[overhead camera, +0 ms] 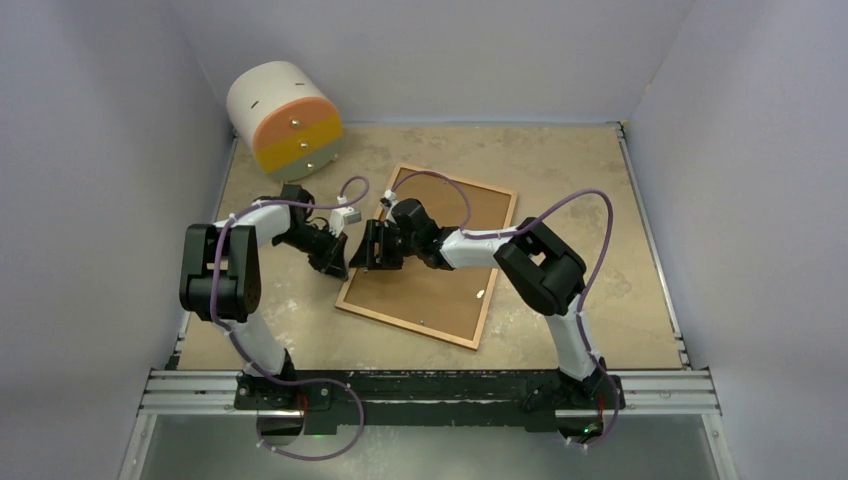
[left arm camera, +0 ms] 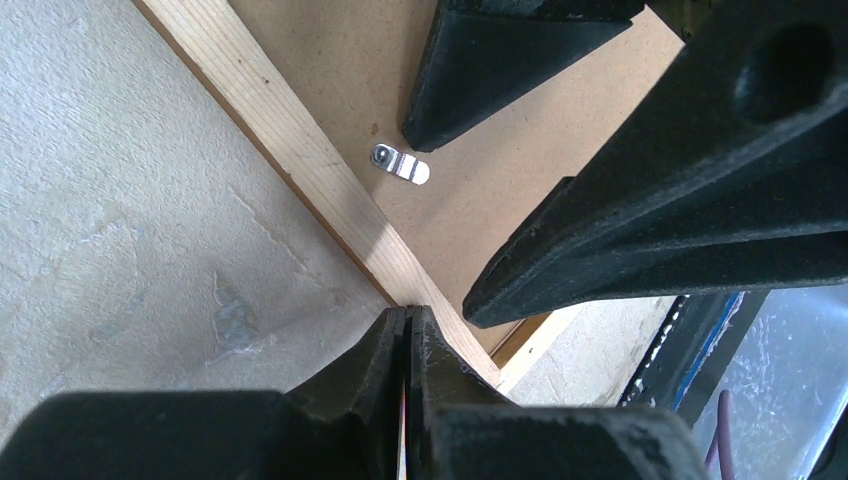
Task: Put the photo into the frame
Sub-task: Install the photo frame at the center of the board.
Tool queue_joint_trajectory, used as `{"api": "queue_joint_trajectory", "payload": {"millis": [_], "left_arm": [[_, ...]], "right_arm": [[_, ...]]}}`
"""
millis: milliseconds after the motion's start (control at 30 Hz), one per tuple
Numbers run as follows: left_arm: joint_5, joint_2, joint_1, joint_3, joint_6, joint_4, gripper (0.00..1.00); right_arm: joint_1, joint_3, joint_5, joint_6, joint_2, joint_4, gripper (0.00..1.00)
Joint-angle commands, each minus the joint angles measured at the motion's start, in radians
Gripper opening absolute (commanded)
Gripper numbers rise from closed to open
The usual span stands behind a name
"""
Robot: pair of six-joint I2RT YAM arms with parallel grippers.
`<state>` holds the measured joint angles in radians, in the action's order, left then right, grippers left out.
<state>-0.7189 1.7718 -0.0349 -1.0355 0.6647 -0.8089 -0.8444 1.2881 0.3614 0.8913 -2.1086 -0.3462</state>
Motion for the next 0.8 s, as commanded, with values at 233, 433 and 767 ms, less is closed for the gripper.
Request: {"api": "queue_joint_trajectory", "payload": {"millis": [233,433,767], "left_arm": [[0.101,0.035,-0.014,0.035,0.028,0.111,0.01],[0.104,0.033,-0.017,0.034,0.026,0.109,0.01],[0.104,0.029,-0.025,0.037,0.024,0.113,0.01]], "right_arm": [[-0.018,0.011,0.04,0.041,-0.031,-0.031,0.63],[-0.018,0.014,0.044,0.044,-0.037,-0.036,0.63],[-0.019,0.023,0.031,0.069,-0.055,-0.052,0.62]]}}
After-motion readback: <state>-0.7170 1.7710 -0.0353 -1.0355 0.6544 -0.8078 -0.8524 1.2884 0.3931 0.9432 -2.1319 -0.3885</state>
